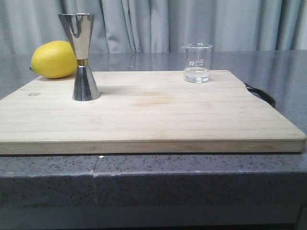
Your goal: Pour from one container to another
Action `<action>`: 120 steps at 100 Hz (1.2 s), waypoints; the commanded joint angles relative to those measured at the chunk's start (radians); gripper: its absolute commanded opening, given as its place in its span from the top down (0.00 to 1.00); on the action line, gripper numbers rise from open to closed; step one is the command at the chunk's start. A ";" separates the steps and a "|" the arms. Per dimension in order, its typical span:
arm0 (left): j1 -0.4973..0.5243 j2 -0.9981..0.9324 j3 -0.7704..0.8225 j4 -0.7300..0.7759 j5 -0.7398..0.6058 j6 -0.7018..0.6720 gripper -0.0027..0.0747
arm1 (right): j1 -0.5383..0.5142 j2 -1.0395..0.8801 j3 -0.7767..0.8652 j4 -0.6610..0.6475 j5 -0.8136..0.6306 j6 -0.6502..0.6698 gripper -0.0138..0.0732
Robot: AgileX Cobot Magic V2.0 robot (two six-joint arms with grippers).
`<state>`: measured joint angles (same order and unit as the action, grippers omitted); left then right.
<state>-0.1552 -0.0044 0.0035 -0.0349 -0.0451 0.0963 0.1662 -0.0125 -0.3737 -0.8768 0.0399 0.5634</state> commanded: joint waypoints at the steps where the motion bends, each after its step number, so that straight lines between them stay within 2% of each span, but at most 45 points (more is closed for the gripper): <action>1: 0.003 -0.026 0.036 -0.005 -0.067 -0.008 0.99 | 0.001 -0.007 -0.024 -0.005 -0.040 -0.003 0.92; 105: 0.003 -0.026 0.036 -0.005 -0.067 -0.008 0.99 | 0.001 -0.007 -0.024 0.000 -0.027 -0.003 0.92; 112: 0.003 -0.026 0.036 -0.005 -0.067 -0.008 0.99 | 0.001 -0.007 -0.024 0.140 0.019 -0.043 0.92; 115: 0.003 -0.026 0.036 -0.005 -0.067 -0.008 0.99 | 0.001 -0.007 -0.024 0.283 0.059 -0.105 0.92; 120: 0.003 -0.026 0.036 -0.005 -0.067 -0.008 0.99 | 0.001 -0.007 -0.024 0.515 0.148 -0.294 0.92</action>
<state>-0.1552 -0.0044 0.0035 -0.0349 -0.0411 0.0963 0.1662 -0.0125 -0.3737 -0.6431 0.1157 0.4707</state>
